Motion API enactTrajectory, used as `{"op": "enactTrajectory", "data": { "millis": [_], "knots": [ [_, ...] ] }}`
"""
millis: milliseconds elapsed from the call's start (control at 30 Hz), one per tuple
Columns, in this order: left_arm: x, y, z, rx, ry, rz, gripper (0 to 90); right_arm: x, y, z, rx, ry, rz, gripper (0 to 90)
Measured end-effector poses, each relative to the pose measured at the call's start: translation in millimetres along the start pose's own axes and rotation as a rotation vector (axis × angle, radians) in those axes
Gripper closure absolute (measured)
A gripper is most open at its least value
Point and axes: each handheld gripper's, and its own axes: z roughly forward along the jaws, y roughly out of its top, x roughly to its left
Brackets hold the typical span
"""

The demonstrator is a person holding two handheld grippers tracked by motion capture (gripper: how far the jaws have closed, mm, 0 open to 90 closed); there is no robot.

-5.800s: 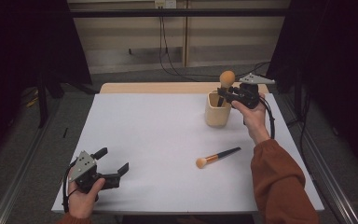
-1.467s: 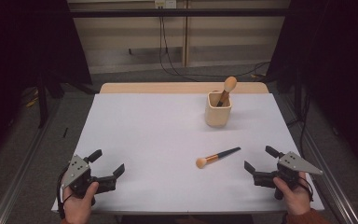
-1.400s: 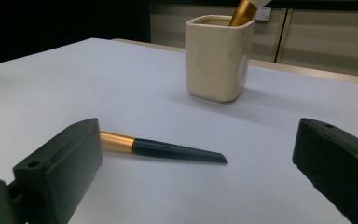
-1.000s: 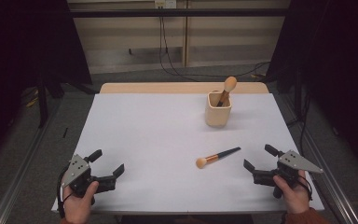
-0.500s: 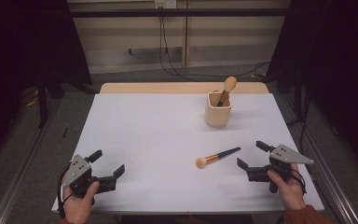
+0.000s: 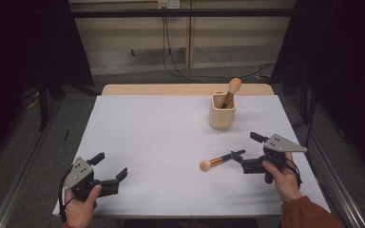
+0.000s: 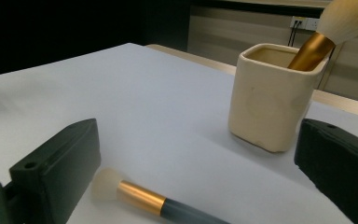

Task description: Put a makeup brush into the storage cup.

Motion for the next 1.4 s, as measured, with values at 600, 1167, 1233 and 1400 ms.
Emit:
{"op": "enactTrajectory", "data": {
  "millis": [600, 1167, 1233, 1400],
  "knots": [
    [-3.4, 0.8, 0.9, 0.001, -0.013, 0.007, 2.6, -5.4, 34.0, 39.5, -0.041, 0.046, -0.030, 0.7],
    [-2.1, -0.3, 1.6, 0.010, -0.010, 0.004, 2.6, -10.3, 36.0, 62.5, 0.130, 0.120, -0.021, 4.2],
    [-1.4, -0.5, 1.4, 0.011, -0.009, 0.006, 2.6, -10.8, 37.2, 64.4, 0.138, 0.111, -0.026, 4.0],
    [-0.4, -1.3, 1.4, 0.013, -0.007, 0.009, 2.6, -8.6, 36.8, 72.3, 0.246, 0.131, -0.066, 3.5]
  ]
}}
